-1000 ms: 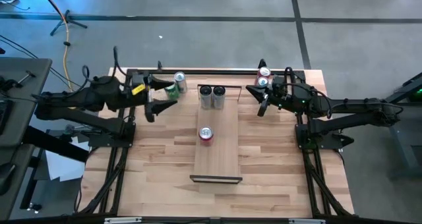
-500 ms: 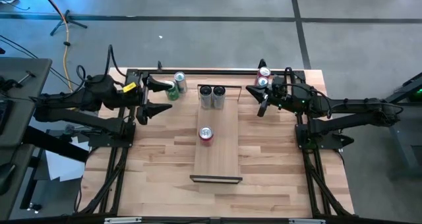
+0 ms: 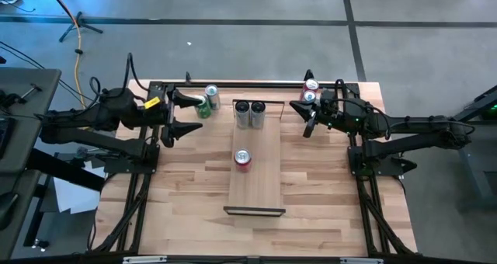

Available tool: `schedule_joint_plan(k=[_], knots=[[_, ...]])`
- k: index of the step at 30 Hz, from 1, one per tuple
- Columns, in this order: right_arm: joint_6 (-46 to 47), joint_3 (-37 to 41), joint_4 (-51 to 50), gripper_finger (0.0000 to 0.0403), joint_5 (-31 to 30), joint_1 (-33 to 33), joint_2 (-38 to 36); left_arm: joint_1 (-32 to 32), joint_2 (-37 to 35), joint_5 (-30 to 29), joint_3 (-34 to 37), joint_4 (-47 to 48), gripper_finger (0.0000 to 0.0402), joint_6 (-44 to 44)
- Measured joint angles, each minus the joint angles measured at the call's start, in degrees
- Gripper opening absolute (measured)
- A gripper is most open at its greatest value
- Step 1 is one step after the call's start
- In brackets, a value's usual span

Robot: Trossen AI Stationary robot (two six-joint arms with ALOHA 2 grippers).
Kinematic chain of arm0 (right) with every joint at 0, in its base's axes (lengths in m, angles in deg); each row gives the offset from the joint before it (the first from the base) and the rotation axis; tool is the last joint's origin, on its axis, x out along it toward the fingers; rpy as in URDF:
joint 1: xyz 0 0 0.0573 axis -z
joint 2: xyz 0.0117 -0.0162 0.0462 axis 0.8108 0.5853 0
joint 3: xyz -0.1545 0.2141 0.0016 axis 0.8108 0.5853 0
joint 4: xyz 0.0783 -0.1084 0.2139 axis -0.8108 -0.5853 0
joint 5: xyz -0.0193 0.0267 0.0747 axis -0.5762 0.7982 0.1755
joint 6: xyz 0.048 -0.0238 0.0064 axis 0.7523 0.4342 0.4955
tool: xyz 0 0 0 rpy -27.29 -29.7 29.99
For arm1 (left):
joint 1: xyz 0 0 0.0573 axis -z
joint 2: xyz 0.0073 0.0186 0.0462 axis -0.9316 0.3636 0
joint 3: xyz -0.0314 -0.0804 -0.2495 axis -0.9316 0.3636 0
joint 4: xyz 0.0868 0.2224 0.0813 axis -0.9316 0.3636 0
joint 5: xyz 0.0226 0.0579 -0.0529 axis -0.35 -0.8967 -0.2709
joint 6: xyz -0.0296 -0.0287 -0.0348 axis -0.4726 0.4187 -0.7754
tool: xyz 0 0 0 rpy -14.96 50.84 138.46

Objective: Place canned beverage on shelf
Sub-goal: Put the left red soda can on the shelf

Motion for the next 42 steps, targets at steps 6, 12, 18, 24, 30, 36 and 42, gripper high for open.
schedule_joint_plan(k=[6,12,18,24,30,36,42], knots=[[0.0,0.0,0.0,0.0000,0.0,0.0,0.0,0.0,0.0,-0.2,0.0,0.1,0.0274,1.5],[0.0,0.0,0.0,0.0000,0.0,0.0,0.0,0.0,0.0,-0.2,0.0,2.7,0.0125,0.7],[0.0,0.0,0.0,0.0000,0.0,0.0,0.0,0.0,-0.3,-0.2,0.0,5.6,0.0013,-1.0],[0.0,0.0,-0.1,0.0000,0.0,0.0,0.0,0.0,-0.3,-0.2,0.0,5.7,0.0003,-1.9],[0.0,0.0,-0.9,0.0000,0.5,0.0,0.0,0.3,0.8,-0.2,0.0,5.8,0.0001,-2.9],[0.0,0.0,-2.9,0.0000,0.5,0.0,0.0,3.6,1.6,-0.1,7.9,-4.9,0.0000,-5.8],[0.0,0.0,-3.5,0.0000,0.5,0.0,0.0,7.0,1.2,-4.1,24.0,-24.8,0.0000,-13.2]])
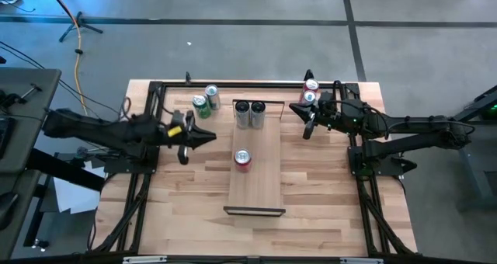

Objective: Place canned beverage on shelf
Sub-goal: Put the left red soda can on the shelf

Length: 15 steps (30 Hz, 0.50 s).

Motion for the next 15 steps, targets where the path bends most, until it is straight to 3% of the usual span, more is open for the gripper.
schedule_joint_plan(k=[8,15], knots=[[0.0,0.0,0.0,0.0000,0.0,0.0,0.0,3.9,0.1,-6.9,13.4,-9.2,0.0000,-10.2],[0.0,0.0,0.0,0.0000,0.0,0.0,0.0,7.3,0.0,-11.1,19.2,-15.3,0.0000,-14.7]])
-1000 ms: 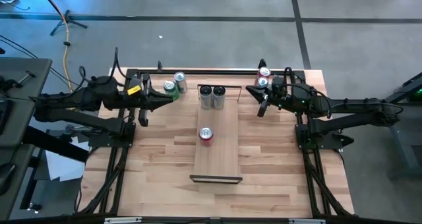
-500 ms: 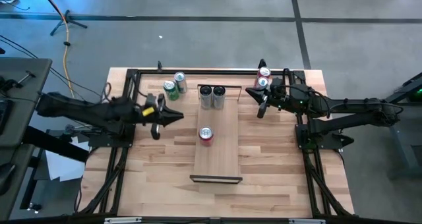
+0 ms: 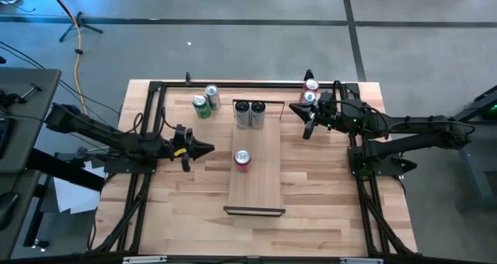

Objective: Place canned beverage on shelf
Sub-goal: Put the left red soda can on the shelf

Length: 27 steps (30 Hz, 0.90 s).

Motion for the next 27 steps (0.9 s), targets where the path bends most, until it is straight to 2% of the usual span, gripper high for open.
schedule_joint_plan(k=[8,12,21,27], knots=[[0.2,0.0,0.0,0.0000,0.0,0.0,0.0,3.6,0.2,-0.2,0.0,0.2,0.0000,1.6],[0.2,0.0,0.0,0.0000,0.0,0.0,0.0,6.5,3.1,-0.6,-0.9,1.3,0.0000,1.7],[0.2,0.0,-0.6,0.0000,0.0,0.0,0.0,11.9,21.3,-0.3,-12.4,6.0,0.0000,7.8],[0.2,0.0,-1.7,0.0000,0.0,0.0,0.0,11.9,31.9,-1.1,-14.7,3.7,0.0000,7.8]])
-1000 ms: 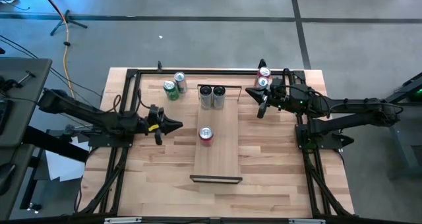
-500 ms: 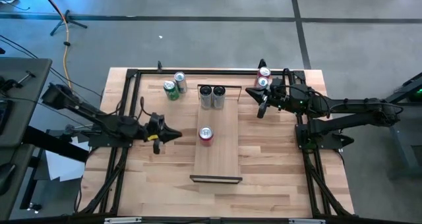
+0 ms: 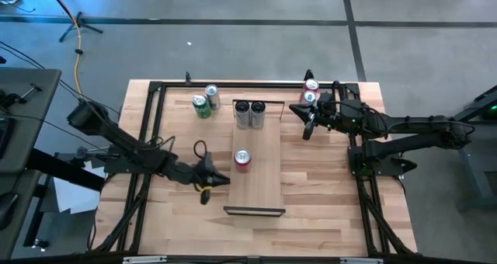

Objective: Place canned beverage on shelf
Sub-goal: Put the left red soda can on the shelf

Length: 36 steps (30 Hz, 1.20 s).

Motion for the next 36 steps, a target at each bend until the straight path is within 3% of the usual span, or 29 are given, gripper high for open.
schedule_joint_plan(k=[9,22,27,36], knots=[[0.0,0.0,-1.8,0.0000,0.0,0.0,0.0,-1.7,8.9,-1.0,-0.2,-9.4,0.0000,-1.5],[0.0,0.0,-1.7,0.0000,0.0,0.0,0.0,-2.3,18.9,-11.6,-10.9,-5.8,0.0000,-0.9],[0.0,0.0,-1.7,0.0000,0.0,0.0,0.0,-2.3,21.0,-17.4,-12.9,-5.1,0.0000,-3.7],[0.0,0.0,-1.7,0.0000,0.0,0.0,0.0,-3.9,21.0,-21.6,-13.3,-5.0,0.0000,-8.2]])
